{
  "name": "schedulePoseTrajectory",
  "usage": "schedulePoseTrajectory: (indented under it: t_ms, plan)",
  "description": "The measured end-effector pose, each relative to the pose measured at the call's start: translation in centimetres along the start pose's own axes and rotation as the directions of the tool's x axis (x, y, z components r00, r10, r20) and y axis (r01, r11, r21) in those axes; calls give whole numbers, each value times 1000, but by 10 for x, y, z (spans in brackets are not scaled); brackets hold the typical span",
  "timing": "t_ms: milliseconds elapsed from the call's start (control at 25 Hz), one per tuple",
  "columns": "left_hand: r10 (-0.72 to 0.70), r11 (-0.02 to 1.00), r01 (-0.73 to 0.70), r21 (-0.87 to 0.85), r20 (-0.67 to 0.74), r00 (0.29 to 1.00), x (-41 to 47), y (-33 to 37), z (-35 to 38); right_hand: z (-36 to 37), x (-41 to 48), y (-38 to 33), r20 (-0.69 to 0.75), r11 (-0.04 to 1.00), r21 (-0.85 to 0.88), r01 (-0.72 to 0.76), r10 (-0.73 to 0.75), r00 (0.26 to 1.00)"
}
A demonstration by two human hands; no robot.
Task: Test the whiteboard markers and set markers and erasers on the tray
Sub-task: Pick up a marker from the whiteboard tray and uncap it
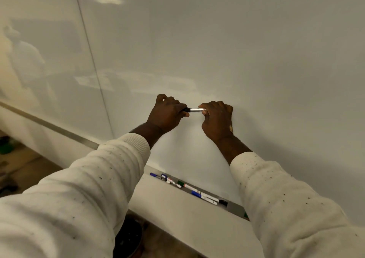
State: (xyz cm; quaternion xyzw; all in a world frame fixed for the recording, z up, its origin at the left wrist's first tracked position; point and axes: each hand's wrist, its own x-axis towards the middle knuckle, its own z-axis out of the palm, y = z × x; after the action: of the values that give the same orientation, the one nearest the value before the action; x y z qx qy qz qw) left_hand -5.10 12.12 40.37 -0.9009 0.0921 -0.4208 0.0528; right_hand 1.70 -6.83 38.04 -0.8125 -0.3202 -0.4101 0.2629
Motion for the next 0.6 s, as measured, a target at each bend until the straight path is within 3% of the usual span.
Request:
schedulePoseTrajectory:
  t_ms: [360,600]
  plan:
    - [-133,990,135,-27,69,989,-92,-83,14,87,-19,-68,72,996,29,88,-90,993]
    - [-178,979,191,-69,160,971,-173,-161,39,170,-59,-127,165,993,105,46,-63,984]
